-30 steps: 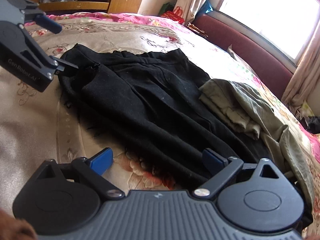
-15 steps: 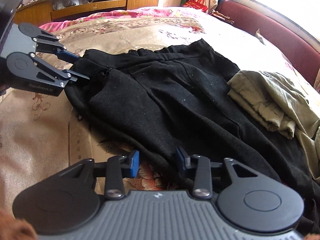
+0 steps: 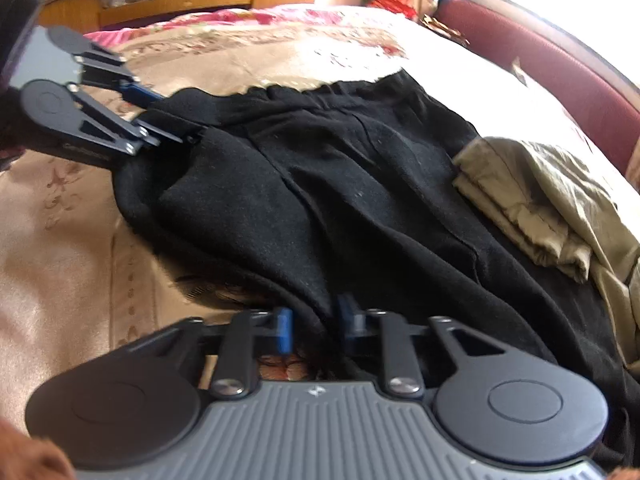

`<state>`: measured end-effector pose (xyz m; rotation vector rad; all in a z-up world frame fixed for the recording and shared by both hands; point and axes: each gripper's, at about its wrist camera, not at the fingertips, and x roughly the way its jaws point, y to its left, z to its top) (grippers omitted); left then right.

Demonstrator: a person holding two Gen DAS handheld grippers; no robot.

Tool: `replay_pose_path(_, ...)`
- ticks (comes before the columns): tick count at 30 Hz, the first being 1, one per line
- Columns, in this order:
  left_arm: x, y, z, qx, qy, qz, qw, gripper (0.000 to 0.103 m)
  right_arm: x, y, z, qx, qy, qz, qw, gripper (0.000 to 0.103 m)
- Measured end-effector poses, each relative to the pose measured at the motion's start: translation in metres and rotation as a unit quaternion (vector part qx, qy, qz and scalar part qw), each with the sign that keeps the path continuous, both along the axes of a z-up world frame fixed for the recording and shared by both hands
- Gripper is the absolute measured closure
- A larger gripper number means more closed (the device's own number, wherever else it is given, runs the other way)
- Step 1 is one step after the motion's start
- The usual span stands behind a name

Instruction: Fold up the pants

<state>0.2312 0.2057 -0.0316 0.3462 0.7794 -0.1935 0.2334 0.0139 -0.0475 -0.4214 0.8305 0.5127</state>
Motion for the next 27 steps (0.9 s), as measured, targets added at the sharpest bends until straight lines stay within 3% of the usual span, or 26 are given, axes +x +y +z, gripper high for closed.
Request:
replay_pose_path(5,-0.010,0.005,0.009,-0.015,0.014,-0.010,0.9997,0.066,-0.006,-0.005,0.013,0.021,0.015,-0.007,1.000,0.093)
replay_pose_path(12,-0.053,0.020,0.024,-0.031,0.025,-0.015,0.9991,0.067,-0.039,-0.015,0.028,0.044,0.043,0.025,0.998,0.093)
replay_pose_path(20,-0.118,0.038,0.014,-0.004,0.067,0.018,0.9976,0.066,-0.090,0.006,0.017,0.085,0.091,0.027,0.992,0.092)
replay_pose_path(25,-0.142,0.033,0.015,0.024,0.054,0.038,0.9975,0.060,-0.110,0.012,0.015,0.092,0.082,0.010,0.992,0.085)
replay_pose_path(27,-0.146,0.033,0.021,0.025,0.050,0.047,0.9973,0.058,-0.113,0.005,0.020,0.117,0.084,-0.015,0.990,0.084)
